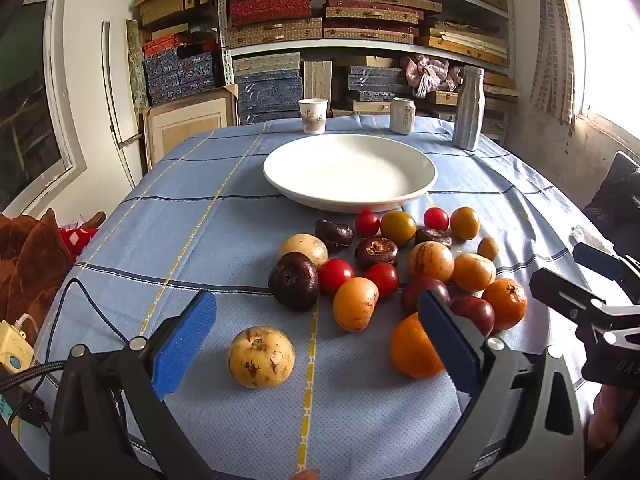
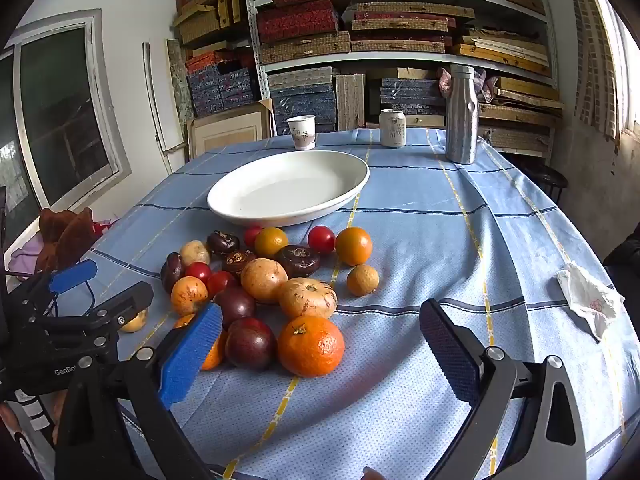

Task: Organize fruits

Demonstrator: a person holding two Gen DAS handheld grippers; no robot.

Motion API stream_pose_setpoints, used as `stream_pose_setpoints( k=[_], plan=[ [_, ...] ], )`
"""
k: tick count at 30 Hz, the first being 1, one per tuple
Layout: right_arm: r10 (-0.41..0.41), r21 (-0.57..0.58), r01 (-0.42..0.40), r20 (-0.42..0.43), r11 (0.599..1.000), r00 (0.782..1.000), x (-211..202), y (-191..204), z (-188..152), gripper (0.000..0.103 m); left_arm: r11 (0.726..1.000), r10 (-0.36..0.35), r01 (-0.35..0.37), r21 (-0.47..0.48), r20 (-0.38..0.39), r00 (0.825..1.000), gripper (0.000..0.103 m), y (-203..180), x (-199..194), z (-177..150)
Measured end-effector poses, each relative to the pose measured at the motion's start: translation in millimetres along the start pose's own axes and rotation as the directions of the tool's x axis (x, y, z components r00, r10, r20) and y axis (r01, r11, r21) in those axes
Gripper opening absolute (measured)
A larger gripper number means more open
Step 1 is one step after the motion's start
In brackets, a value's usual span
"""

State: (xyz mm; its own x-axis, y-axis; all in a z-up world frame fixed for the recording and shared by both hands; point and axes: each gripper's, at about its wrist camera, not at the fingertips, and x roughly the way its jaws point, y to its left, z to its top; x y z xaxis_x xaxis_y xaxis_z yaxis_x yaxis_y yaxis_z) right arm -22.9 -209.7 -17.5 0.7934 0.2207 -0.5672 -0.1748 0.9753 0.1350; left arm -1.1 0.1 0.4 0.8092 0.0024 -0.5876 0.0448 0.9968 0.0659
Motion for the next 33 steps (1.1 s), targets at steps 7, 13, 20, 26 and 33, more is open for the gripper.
stream_pose_setpoints(
  k=[7,13,20,26,33],
  plan=[
    [0.003,-0.001,-0.003,-0.002,1.0,1.0,0.7,-0.1,0.5,0.1,1.0,0.0,0.0,0.004,-0.016,1.0,0.099,-4.7,-0.2,-0.8],
    [0.002,0.002,-0.002,0.002,1.0,1.0,0.3,-0.3,0.1,0.1,1.0,-0.008,0.008,-0.008,-0.025,1.0,0.099,0.7,3.0,1.0],
    [0.004,0.005,-0.004,0.002,1.0,1.0,-0.4,-1.0,0.1,0.1,1.0,-0.007,0.006,-0.009,-0.027,1.0,0.099,0.4,3.6,0.4],
    [0.005,0.007,-0.005,0.002,1.0,1.0,-0.1,-1.3,-0.3,0.1,1.0,-0.007,0.007,-0.007,-0.028,1.0,0.099,-0.1,4.2,0.9],
    [0.006,0.009,-0.006,0.001,1.0,1.0,0.1,-1.8,-0.4,0.1,1.0,-0.01,0.009,-0.01,-0.032,0.999,0.099,0.1,6.1,-1.1]
  ],
)
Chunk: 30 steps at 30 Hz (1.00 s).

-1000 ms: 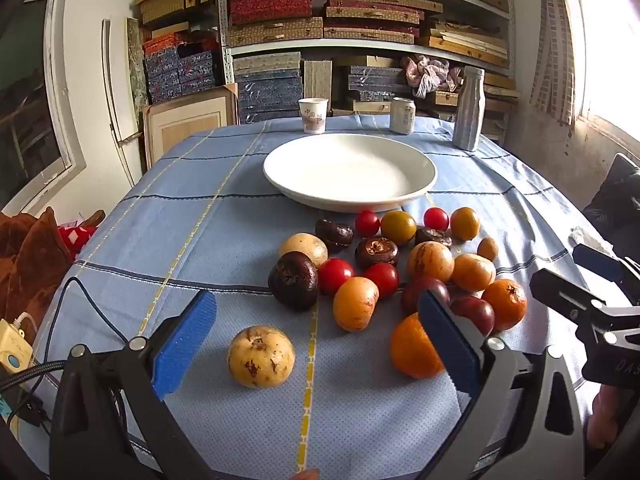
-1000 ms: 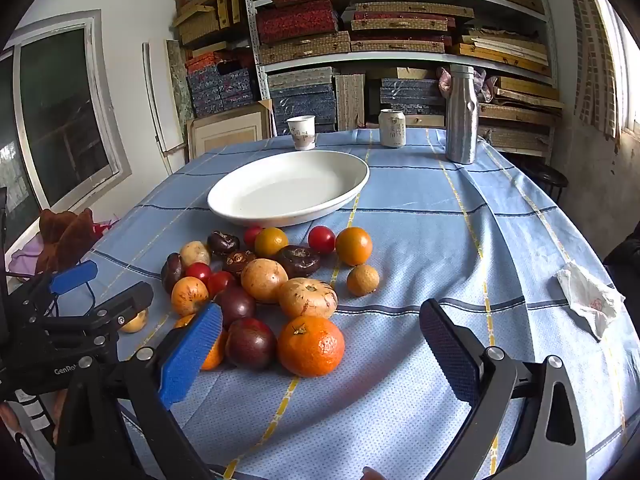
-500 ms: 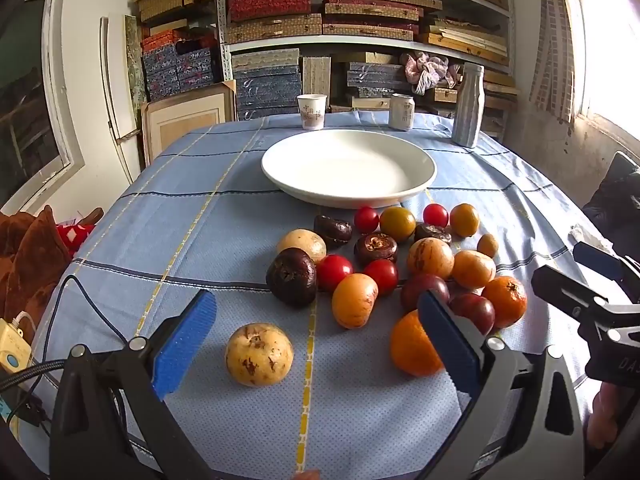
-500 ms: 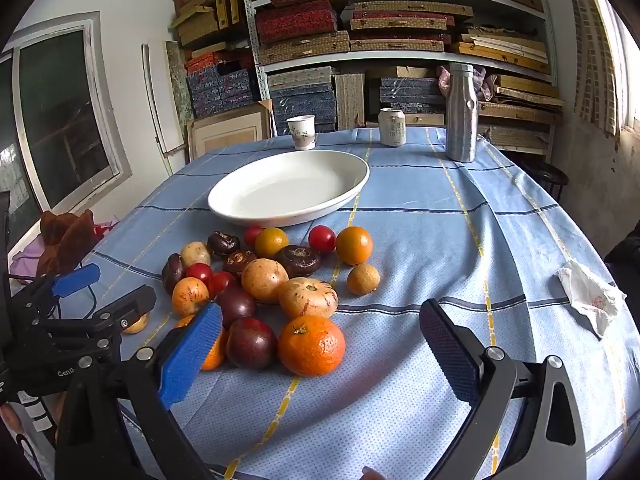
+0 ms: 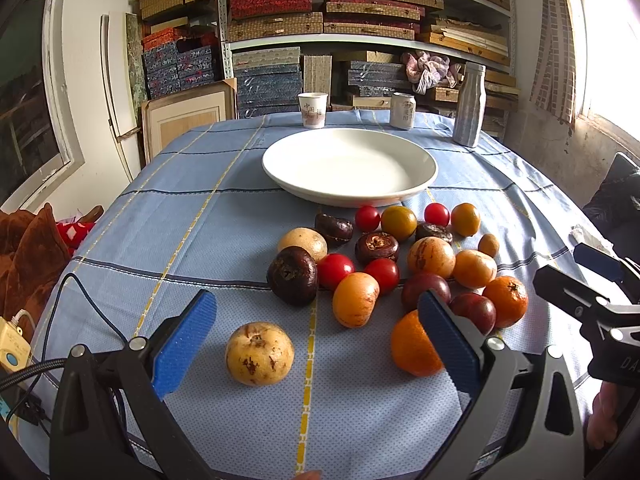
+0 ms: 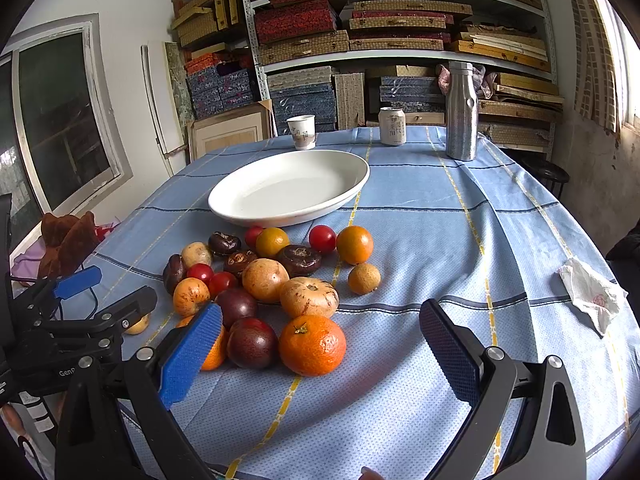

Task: Organize fruits

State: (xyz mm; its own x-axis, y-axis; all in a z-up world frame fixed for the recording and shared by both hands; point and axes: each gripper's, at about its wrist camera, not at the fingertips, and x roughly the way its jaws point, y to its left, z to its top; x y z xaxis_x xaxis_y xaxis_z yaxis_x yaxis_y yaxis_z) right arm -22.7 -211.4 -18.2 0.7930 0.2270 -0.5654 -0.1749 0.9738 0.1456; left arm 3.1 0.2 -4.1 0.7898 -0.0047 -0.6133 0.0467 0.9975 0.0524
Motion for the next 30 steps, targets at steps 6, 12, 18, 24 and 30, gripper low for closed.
stream_pose_setpoints(
  k=[6,12,18,24,30],
  plan=[
    [0.003,0.003,-0.003,-0.002,1.0,1.0,0.0,-0.4,0.0,0.1,1.0,-0.001,0.001,0.0,-0.001,1.0,0.099,-0.2,1.4,-1.8],
    [0.008,0.008,-0.007,-0.003,1.0,1.0,1.6,0.5,-0.9,0.1,1.0,-0.001,0.001,-0.001,-0.006,1.0,0.099,-1.4,3.9,-5.6],
    [0.012,0.015,-0.012,-0.006,1.0,1.0,2.1,-1.6,-1.4,0.1,1.0,-0.002,0.002,-0.002,-0.008,1.0,0.099,-1.7,4.5,-6.5],
    [0.021,0.03,-0.021,-0.009,0.999,1.0,3.8,-3.8,-0.5,0.1,1.0,-0.002,0.002,-0.002,-0.009,1.0,0.099,-1.6,4.7,-6.4],
    [0.024,0.037,-0.024,-0.009,0.999,1.0,4.1,-3.5,-0.9,0.1,1.0,-0.002,0.002,-0.002,-0.009,1.0,0.099,-1.5,4.9,-6.3]
  ],
)
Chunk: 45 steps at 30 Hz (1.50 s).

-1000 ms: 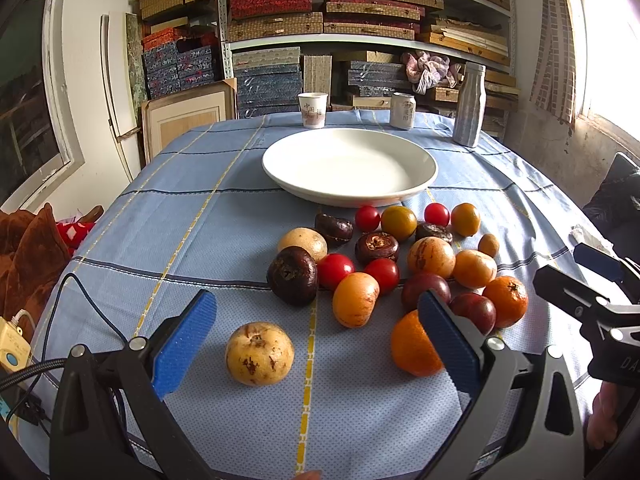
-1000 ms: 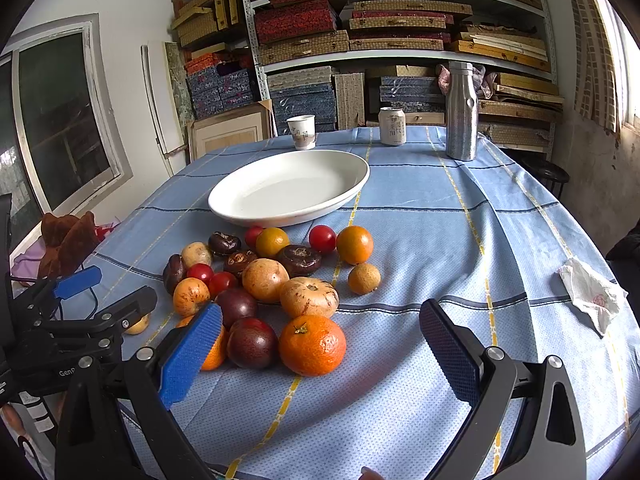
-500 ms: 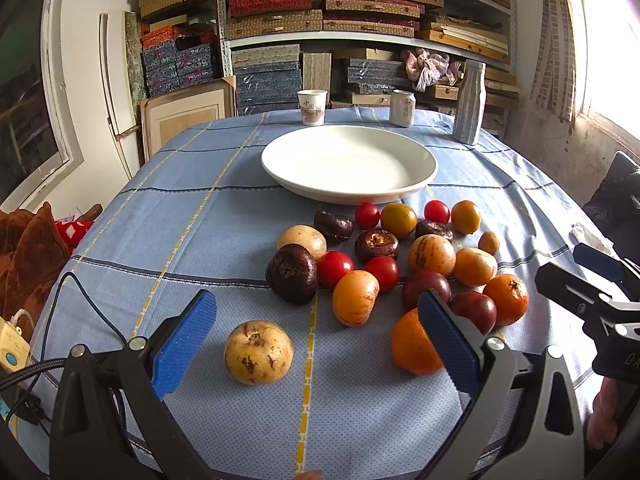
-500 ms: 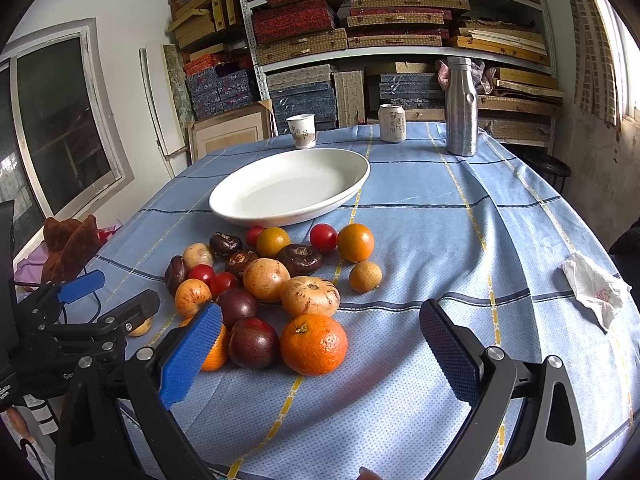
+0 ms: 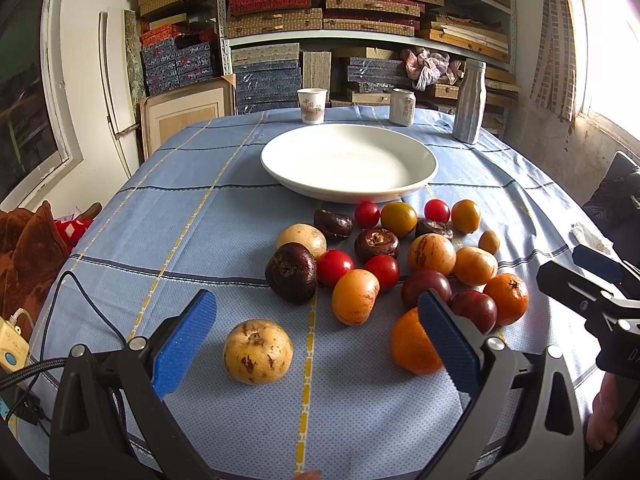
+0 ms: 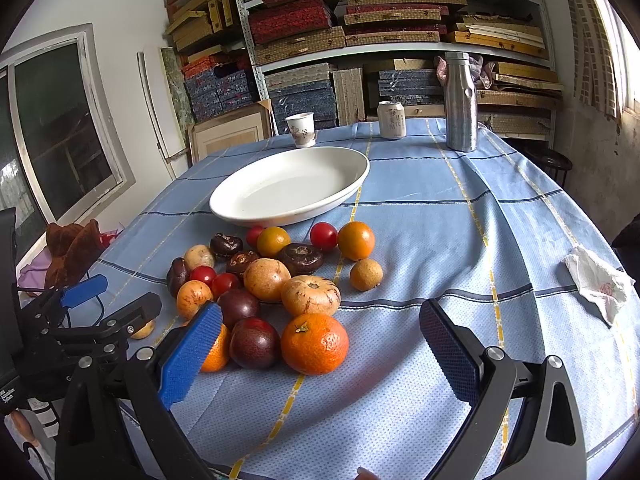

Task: Organize fruits

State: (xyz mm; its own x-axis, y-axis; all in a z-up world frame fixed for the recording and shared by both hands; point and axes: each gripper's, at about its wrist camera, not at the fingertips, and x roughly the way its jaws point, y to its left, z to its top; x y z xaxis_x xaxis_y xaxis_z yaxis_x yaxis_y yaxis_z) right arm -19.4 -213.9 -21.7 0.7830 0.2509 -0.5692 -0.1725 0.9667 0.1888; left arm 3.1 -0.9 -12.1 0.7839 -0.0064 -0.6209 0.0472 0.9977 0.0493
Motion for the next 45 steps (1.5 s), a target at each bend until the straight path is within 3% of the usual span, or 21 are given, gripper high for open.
stream_pose_setpoints(
  k=[40,45],
  plan=[
    [0.025,0.034,-0.025,-0.004,0.999,1.0,3.5,-2.5,-2.3,0.1,1.0,-0.003,0.003,-0.001,-0.009,1.0,0.099,-1.3,2.5,-2.1],
    [0.052,0.049,-0.051,-0.029,0.997,0.998,6.0,-1.8,-4.6,0.1,0.997,-0.063,0.061,-0.038,-0.046,0.997,0.099,8.8,4.9,-9.5]
  ],
)
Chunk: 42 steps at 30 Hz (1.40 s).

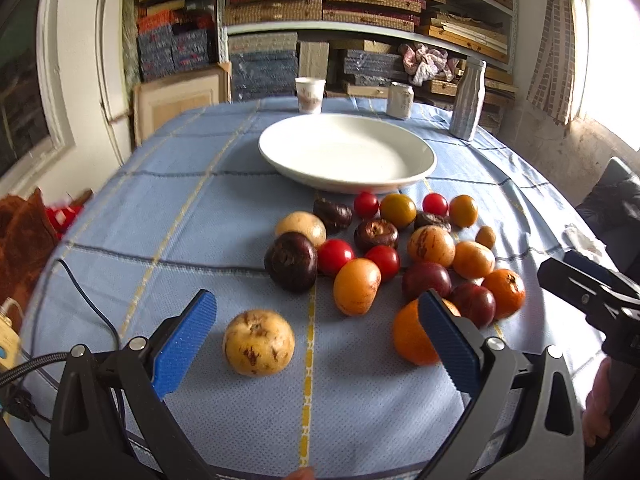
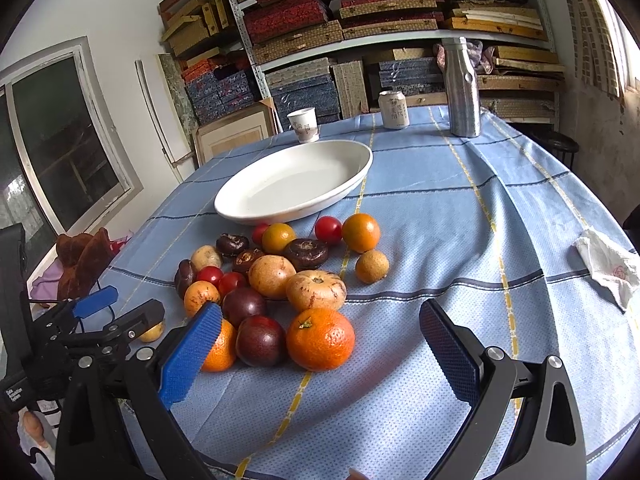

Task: Organize fruits
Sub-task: 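Grasp the pale yellow pear with the left tool while the right tool grasps a tangerine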

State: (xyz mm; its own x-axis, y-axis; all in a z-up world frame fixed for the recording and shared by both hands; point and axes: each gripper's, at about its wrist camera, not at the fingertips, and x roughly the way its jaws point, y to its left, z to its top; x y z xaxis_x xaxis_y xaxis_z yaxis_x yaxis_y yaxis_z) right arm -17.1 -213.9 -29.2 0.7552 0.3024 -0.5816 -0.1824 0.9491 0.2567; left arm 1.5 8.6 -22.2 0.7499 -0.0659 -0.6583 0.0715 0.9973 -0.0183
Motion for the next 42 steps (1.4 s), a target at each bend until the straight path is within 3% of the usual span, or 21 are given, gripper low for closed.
stream_pose_setpoints(
  k=[3,7,11,19,22,25,31,33,36,39,40,41,42],
  plan=[
    [0.024,-0.011,-0.024,-0.028,1.0,0.999,4.5,2.5,-2.6,0.1,0.998,-0.058,0.058,-0.003,-0.048,0.997,0.099,11.3,3.6,-9.1],
    [0.111,-0.051,-0.115,-0.081,0.992,0.991,8.3,4.2,-7.3,0.1,0.996,0.003,0.007,0.092,-0.108,0.994,0.099,10.3,9.7,-20.9],
    [0.214,-0.046,-0.223,-0.142,0.974,0.966,11.2,4.0,-9.5,0.1,0.995,-0.029,0.048,0.093,-0.188,0.982,0.099,15.1,20.5,-16.9],
    [0.135,-0.072,-0.153,-0.208,0.986,0.969,8.7,-16.8,-4.9,0.1,0.999,-0.029,0.034,0.008,-0.301,0.953,0.099,42.7,52.5,-8.5],
    [0.12,-0.062,-0.14,-0.254,0.988,0.96,15.9,-24.7,-6.1,0.1,0.998,0.008,0.012,0.062,-0.304,0.953,0.099,35.7,54.7,-9.9],
    [0.127,-0.066,-0.151,-0.285,0.986,0.95,18.4,-25.4,-5.9,0.1,0.997,-0.016,0.038,0.071,-0.298,0.955,0.099,37.6,54.7,-9.4],
    [0.061,-0.148,-0.102,-0.259,0.984,0.964,21.2,-22.1,0.3,0.1,0.996,-0.011,0.035,0.076,-0.293,0.956,0.099,35.9,49.5,-8.7],
    [0.042,-0.177,-0.088,-0.251,0.98,0.967,22.3,-19.3,2.2,0.098,0.994,-0.05,0.072,0.081,-0.242,0.969,0.099,33.4,38.5,-6.8],
    [0.031,-0.2,-0.083,-0.252,0.976,0.967,28.3,-17.2,6.0,0.082,0.991,-0.047,0.071,0.116,-0.193,0.98,0.099,26.7,26.9,-6.0],
    [0.028,-0.223,-0.092,-0.276,0.97,0.961,38.8,-11.7,9.1,0.081,0.985,-0.062,0.091,0.146,-0.194,0.979,0.099,20.2,24.6,-6.5],
    [0.027,-0.229,-0.095,-0.282,0.969,0.959,41.7,-9.0,8.3,0.079,0.983,-0.082,0.112,0.147,-0.193,0.978,0.093,19.3,22.7,-6.0],
    [0.028,-0.236,-0.1,-0.292,0.967,0.956,45.0,-6.8,8.1,0.076,0.981,-0.092,0.122,0.149,-0.194,0.977,0.078,18.6,21.5,-5.9],
    [0.031,-0.239,-0.105,-0.295,0.965,0.955,46.7,-5.2,8.4,0.074,0.982,-0.072,0.105,0.16,-0.199,0.977,0.073,17.7,21.3,-6.8]
  ],
)
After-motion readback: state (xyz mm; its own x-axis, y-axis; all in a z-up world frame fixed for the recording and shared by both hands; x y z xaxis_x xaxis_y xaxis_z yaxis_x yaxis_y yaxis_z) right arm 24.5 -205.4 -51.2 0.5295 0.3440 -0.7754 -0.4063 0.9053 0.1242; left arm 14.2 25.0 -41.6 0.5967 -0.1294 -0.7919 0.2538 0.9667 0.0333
